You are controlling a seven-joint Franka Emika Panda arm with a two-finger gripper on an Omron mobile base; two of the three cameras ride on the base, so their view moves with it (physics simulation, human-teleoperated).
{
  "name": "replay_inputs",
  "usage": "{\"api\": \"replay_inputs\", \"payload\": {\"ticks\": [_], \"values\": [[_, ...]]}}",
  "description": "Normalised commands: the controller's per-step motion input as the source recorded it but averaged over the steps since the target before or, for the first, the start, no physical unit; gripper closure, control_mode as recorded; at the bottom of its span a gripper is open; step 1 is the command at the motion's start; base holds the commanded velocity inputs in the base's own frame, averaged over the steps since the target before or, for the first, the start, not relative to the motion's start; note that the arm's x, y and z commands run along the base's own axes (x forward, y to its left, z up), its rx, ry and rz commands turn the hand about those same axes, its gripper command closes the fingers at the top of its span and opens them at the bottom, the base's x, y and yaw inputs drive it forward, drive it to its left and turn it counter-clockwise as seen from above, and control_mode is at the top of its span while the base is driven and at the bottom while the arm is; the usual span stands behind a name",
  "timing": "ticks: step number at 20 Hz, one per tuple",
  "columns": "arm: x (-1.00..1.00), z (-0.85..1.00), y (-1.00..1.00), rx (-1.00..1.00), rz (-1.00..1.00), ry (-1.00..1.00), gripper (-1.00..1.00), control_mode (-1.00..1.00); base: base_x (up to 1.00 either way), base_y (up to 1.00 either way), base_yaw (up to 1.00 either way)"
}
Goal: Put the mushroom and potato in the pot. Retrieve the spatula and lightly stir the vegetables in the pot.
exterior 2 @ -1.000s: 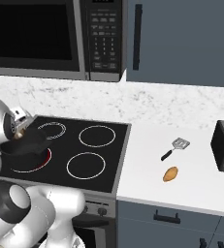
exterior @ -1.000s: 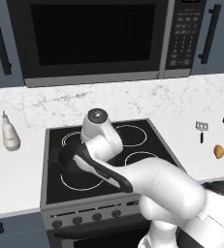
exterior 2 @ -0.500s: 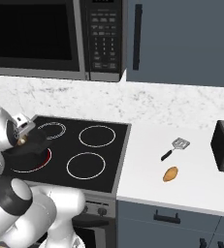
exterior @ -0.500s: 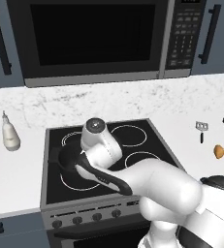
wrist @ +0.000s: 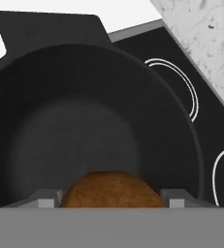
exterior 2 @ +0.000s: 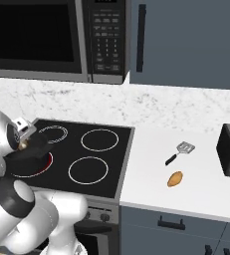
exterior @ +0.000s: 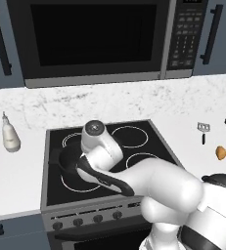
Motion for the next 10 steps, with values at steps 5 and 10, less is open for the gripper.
{"api": "replay_inputs", "payload": {"ticks": [5,10], "values": [[0.01,0.0,0.0,-0.03,0.0,-0.04,-1.0,-1.0,0.0,0.0,0.0],[-0.07,0.31,0.0,-0.02,0.01,-0.1,-1.0,-1.0,0.0,0.0,0.0]]}}
